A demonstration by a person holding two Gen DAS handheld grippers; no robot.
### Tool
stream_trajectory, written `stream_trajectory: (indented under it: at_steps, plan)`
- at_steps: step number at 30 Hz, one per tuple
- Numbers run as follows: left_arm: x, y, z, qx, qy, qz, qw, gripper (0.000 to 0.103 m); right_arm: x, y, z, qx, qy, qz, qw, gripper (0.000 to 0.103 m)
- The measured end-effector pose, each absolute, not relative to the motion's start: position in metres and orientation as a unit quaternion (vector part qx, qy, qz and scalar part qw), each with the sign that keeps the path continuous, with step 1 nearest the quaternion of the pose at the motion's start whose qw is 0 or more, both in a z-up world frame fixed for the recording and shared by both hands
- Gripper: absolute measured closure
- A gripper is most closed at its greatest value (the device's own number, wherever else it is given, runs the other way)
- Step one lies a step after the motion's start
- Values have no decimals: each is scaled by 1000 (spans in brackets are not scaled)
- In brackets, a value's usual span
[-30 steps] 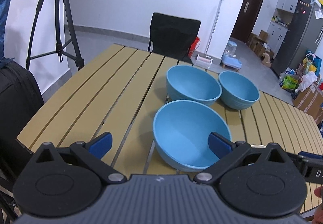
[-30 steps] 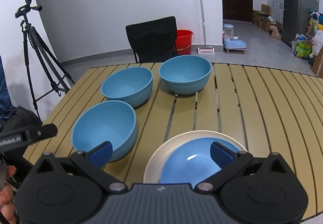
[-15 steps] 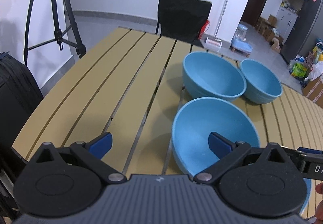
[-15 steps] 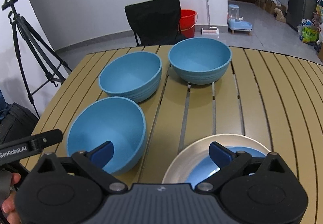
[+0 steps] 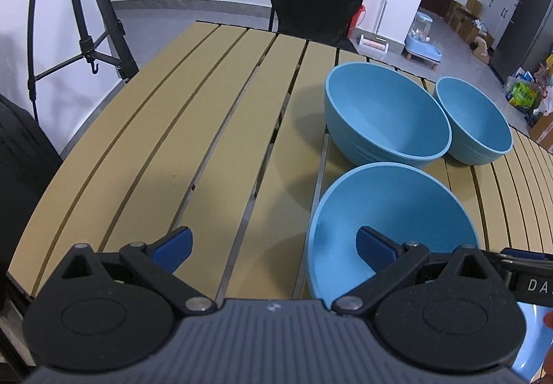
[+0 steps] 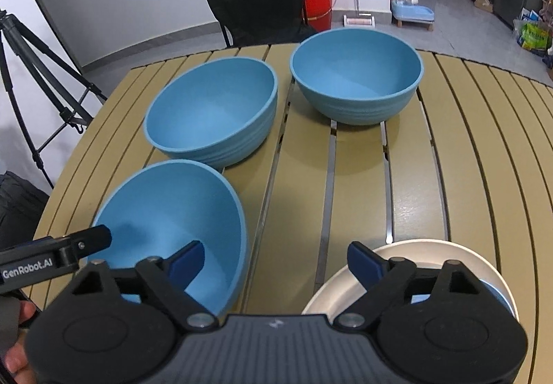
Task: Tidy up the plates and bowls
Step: 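Move both tools over to a light-blue bowl, then grasp the light-blue bowl rim with the left tool while the right tool grasps it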
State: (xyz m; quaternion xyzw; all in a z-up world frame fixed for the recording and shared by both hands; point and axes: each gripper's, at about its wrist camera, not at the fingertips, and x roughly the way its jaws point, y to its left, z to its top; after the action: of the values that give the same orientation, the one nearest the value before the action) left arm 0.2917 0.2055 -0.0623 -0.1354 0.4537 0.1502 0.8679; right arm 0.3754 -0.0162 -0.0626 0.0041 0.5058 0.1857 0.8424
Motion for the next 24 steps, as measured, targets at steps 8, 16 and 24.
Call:
stream_trajectory:
  at_steps: [8, 16, 24]
  plan:
    - [299, 203, -71, -138, 468, 139, 862, 23, 381, -11, -71, 8, 520, 195, 832, 44]
    - [301, 201, -77, -162, 484, 117, 852, 87, 382, -6, -75, 19, 532, 204, 822, 83]
    - [293, 199, -69, -165, 477, 107, 857, 93, 372, 3, -69, 16, 525, 212, 824, 95]
